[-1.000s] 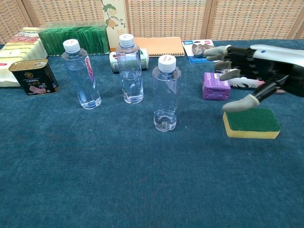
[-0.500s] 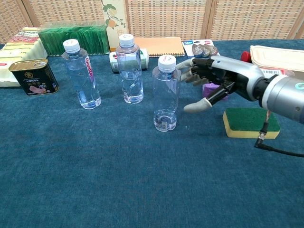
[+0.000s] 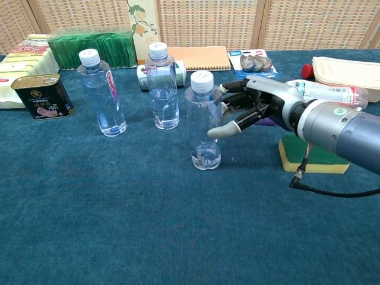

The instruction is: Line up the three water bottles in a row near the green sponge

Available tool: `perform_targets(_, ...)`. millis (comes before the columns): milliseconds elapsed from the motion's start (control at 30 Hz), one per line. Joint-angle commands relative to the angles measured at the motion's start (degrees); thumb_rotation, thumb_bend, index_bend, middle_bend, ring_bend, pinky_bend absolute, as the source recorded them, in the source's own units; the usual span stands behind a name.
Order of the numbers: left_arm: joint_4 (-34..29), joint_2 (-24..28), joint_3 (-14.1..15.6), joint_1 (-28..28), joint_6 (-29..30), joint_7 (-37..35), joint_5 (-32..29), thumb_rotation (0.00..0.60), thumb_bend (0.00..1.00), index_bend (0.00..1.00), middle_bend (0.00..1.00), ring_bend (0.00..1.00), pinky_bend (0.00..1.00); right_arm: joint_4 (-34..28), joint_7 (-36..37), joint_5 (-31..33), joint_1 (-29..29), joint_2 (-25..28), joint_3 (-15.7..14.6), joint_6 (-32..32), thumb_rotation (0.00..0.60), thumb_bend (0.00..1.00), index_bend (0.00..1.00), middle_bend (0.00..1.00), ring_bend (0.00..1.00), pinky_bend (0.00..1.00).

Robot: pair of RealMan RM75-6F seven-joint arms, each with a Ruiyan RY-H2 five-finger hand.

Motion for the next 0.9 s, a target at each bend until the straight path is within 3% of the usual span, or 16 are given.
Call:
perform_targets(33, 0.06, 0.06, 0.03, 0.01, -0.01, -0.27, 0.04, 0.600, 0.06, 0.00, 0.00, 0.00, 0.01, -0.24, -0.05, 0.49, 0.06, -0.07, 0.15, -0.40, 0.600, 0.05, 0.48, 0.58, 0.44, 0.21)
perform_targets(167, 0.18, 0.22, 0.13, 0.00, 0.08, -0.93, 0.34, 0.600, 0.06, 0.00, 0.00, 0.00, 0.01, -1.40, -0.11, 0.37, -0.30, 0.44, 0.19, -0.06, 0.600, 0.13, 0.56, 0.62, 0.45, 0.22)
perform_targets(267, 0.34, 0.27, 0.17, 0.02, 0.16, -1.32, 0.47, 0.600, 0.06, 0.00, 0.00, 0.00, 0.01, -2.61, -0.35, -0.99, -1.06, 1.13, -0.16, 1.57, 0.600, 0.16, 0.57, 0.62, 0.45, 0.22)
perform_targets(533, 0.87, 0.59, 0.37, 0.09, 0.42, -3.09, 0.91, 0.600, 0.06, 0.00, 0.00, 0.00, 0.01, -3.09, 2.07, -7.80, -4.52, 4.66, -1.82, 8.73, 0.600, 0.17, 0.57, 0.63, 0.45, 0.22)
perform_targets(900, 0.12, 0.69, 0.81, 0.05, 0.59, -2.43, 2.03, 0.600, 0.06, 0.00, 0.00, 0.00, 0.01, -2.75, 5.76, -10.68, -7.13, 8.01, -4.50, 10.76, 0.600, 0.18, 0.57, 0.63, 0.44, 0.22)
